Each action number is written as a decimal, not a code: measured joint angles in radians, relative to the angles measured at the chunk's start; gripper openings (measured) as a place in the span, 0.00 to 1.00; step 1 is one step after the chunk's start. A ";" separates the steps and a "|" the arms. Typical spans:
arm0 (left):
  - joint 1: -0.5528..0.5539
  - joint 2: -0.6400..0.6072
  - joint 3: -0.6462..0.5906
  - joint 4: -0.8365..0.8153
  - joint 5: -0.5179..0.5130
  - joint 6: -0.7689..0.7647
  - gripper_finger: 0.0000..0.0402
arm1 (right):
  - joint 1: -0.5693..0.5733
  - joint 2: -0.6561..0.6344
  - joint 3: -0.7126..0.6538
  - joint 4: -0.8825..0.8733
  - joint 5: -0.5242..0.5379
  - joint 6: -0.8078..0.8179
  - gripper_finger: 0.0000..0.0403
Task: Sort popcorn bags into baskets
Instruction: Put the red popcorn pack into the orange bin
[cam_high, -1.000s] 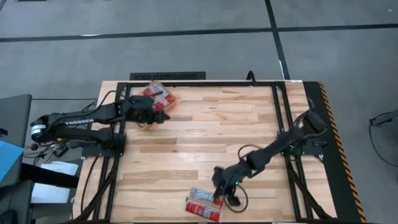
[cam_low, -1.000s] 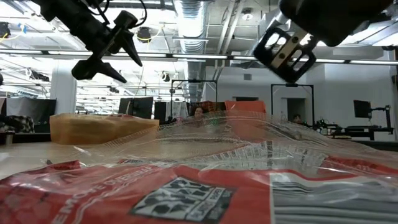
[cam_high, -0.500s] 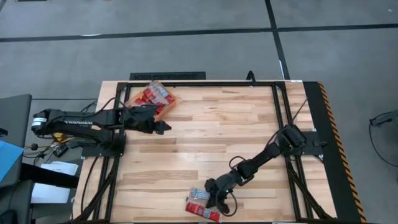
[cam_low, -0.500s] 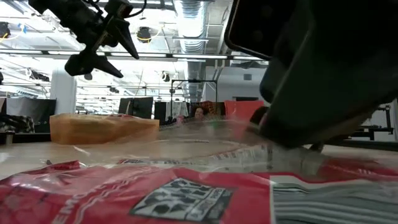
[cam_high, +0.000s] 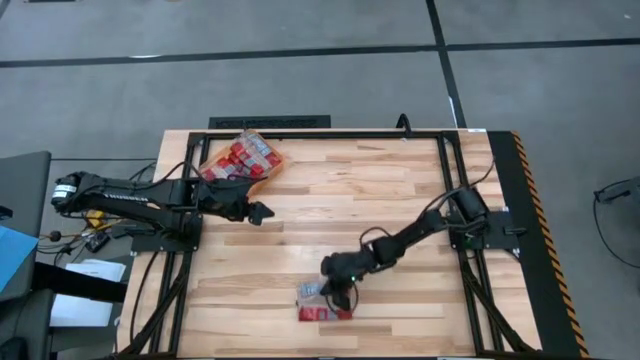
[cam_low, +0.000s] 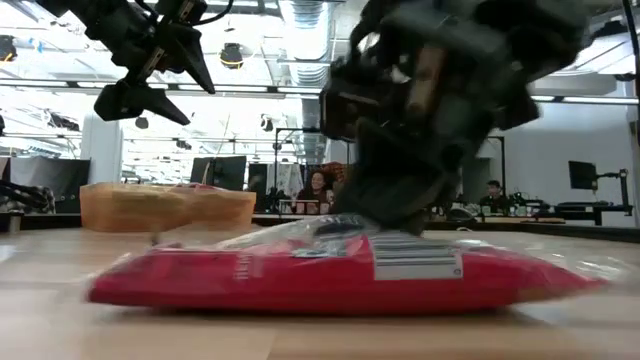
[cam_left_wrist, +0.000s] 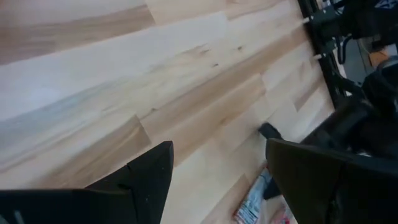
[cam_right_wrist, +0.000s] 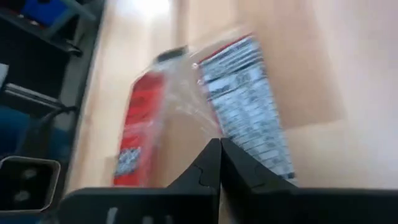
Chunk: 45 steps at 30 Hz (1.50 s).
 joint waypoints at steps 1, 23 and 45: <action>0.000 0.000 0.000 0.000 -0.005 0.001 0.60 | -0.020 -0.002 0.000 -0.010 0.003 -0.018 0.07; 0.018 0.352 -0.147 0.570 -0.055 0.150 0.60 | 0.014 -0.308 0.000 -0.479 0.358 -0.061 0.02; 0.033 0.832 0.079 0.609 0.217 0.250 0.60 | -0.060 -0.200 0.003 -0.565 0.381 -0.020 0.07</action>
